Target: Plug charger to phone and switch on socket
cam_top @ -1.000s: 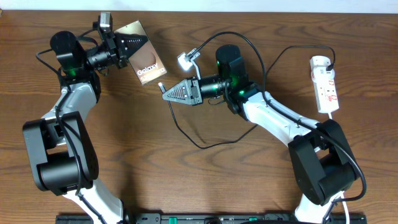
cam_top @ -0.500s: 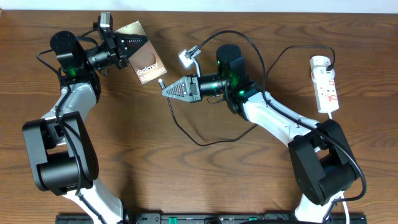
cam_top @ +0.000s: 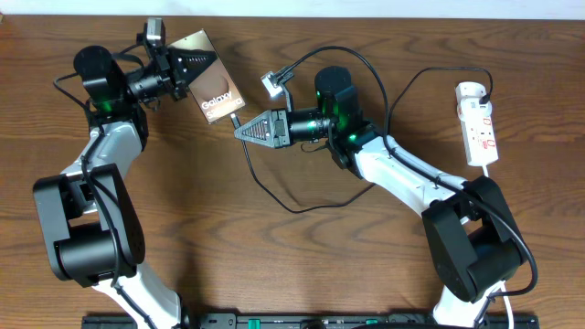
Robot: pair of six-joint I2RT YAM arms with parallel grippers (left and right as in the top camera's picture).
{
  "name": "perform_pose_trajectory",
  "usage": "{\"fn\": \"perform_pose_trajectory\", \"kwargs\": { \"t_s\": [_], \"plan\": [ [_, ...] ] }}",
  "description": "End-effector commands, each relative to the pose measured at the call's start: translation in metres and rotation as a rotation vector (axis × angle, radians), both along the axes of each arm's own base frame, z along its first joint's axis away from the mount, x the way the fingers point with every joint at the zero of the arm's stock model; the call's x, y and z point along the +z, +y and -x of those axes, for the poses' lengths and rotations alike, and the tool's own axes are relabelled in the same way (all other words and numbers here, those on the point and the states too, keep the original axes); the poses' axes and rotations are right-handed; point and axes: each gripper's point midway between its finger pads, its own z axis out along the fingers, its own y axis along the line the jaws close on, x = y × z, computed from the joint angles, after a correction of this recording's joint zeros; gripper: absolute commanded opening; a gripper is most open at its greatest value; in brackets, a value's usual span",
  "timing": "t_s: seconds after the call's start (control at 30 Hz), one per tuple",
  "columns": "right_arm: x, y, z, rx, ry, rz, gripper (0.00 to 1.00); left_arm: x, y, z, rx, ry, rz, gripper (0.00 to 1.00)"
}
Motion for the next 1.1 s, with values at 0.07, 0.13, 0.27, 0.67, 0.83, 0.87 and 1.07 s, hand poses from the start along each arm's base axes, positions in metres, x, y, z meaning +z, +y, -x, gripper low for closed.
{"fn": "perform_pose_trajectory", "kwargs": {
  "t_s": [0.07,0.13,0.27,0.67,0.83,0.87,1.07],
  "plan": [
    [-0.003,0.002,0.000,-0.005,0.013,0.005,0.01,0.022,0.003,-0.003,0.023,-0.053,0.005,0.07],
    [-0.003,0.002,0.000,-0.005,0.013,0.005,0.01,0.025,0.003,-0.003,0.022,-0.063,0.009,0.07],
    [-0.003,0.002,0.000,-0.005,0.012,0.005,0.01,0.030,0.003,-0.002,0.020,-0.071,0.016,0.07],
    [0.000,0.004,0.000,-0.001,-0.006,-0.007,0.01,0.030,0.002,0.000,0.009,-0.072,0.013,0.07],
    [0.000,0.004,0.001,0.001,-0.006,-0.007,0.01,0.029,0.001,0.001,0.005,-0.074,0.011,0.07],
    [0.000,0.004,0.001,0.001,-0.006,-0.007,0.01,0.029,0.001,0.001,0.004,-0.074,0.011,0.07],
    [0.002,0.004,0.001,0.001,-0.012,-0.011,0.01,0.030,0.000,0.001,0.002,-0.079,0.009,0.07]
  ]
}}
